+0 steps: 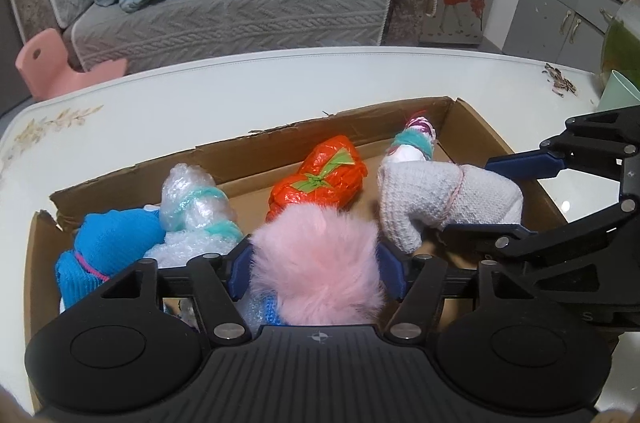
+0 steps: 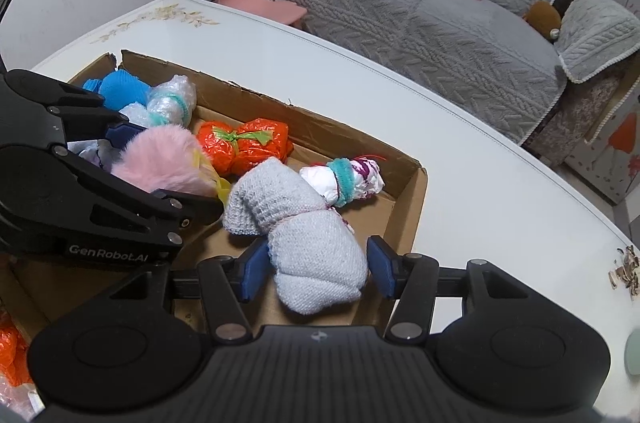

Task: Organize objects
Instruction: 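Carry both bundles into the tray and open both grippers, then lift both grippers away from the tray back toward the pile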

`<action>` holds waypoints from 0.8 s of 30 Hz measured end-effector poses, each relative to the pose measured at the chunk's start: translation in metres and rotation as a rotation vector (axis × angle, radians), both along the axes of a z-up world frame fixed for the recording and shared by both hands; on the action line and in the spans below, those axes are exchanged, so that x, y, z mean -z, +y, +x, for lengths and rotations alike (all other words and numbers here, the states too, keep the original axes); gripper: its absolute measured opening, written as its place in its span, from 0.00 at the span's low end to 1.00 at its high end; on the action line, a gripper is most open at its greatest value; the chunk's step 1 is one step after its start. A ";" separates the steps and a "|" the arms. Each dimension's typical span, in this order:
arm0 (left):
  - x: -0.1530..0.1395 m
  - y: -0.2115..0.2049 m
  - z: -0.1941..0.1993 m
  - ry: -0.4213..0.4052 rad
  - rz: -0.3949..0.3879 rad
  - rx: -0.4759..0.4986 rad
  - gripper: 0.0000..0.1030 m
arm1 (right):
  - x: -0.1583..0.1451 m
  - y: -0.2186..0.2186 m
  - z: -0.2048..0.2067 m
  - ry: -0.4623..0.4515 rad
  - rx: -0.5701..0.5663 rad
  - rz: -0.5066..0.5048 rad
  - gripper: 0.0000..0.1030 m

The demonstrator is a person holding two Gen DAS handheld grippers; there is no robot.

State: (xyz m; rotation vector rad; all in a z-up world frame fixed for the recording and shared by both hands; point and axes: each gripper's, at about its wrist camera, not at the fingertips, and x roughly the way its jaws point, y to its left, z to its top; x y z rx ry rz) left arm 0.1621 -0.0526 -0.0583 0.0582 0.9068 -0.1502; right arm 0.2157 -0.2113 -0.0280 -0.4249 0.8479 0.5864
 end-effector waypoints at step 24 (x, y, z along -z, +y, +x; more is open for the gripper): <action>-0.033 0.007 -0.023 -0.028 -0.017 -0.068 0.83 | -0.025 -0.002 -0.012 -0.041 0.018 0.049 0.63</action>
